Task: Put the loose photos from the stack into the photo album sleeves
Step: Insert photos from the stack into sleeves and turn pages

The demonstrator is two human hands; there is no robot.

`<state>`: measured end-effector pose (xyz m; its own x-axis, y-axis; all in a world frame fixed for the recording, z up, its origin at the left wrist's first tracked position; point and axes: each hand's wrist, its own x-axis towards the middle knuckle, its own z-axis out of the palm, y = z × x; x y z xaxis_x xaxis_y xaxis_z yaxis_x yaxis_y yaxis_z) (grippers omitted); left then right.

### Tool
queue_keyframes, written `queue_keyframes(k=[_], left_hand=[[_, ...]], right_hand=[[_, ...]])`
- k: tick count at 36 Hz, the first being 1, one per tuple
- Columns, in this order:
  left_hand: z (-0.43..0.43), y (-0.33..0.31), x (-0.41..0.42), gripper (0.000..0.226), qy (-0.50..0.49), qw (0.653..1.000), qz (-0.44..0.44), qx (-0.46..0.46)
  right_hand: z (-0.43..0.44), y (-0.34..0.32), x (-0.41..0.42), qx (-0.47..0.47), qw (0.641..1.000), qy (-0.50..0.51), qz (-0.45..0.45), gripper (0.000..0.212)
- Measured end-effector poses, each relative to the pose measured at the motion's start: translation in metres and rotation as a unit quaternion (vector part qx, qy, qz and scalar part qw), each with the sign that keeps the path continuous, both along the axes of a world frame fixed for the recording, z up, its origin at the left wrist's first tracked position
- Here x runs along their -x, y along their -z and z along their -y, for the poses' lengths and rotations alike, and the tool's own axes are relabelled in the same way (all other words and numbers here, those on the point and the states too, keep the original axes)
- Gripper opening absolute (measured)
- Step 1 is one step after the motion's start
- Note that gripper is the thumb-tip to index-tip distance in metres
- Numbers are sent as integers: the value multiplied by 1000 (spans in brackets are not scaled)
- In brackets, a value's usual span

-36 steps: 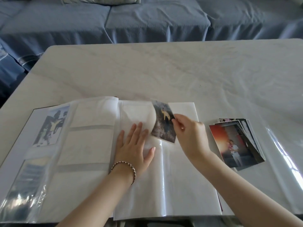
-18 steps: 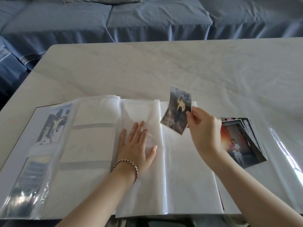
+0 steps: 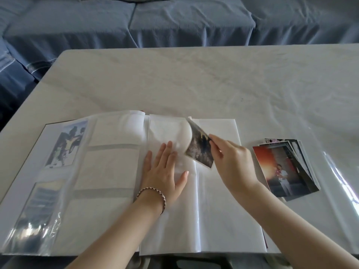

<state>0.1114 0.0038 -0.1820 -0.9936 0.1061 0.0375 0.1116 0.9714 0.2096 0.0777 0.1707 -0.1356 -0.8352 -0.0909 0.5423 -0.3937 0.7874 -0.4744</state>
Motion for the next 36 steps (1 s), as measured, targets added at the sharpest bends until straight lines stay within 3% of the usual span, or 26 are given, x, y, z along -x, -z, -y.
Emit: queue_keyframes(k=[3,7,11,15,25,30,36], left_hand=[[1,1,0,63,-2,1000,9,12],[1,0,1,65,-6,999,18,26],[1,1,1,71,-8,999,14,36],[1,1,1,72,-5,999,13,28],[4,-1,6,64,-5,998,30,49],[-5,-13,23,55,-41,996,-25,69],[-25,-15,51,78,-127,986,37,102]], right_hand=[[4,6,-6,3,997,-28,66,9],[3,13,0,99,977,5,188,25],[0,13,14,225,922,46,313,21],[2,19,25,266,882,70,384,23],[6,16,33,303,871,83,377,20],[-15,14,37,295,881,106,354,17],[-40,14,37,274,901,121,313,20]])
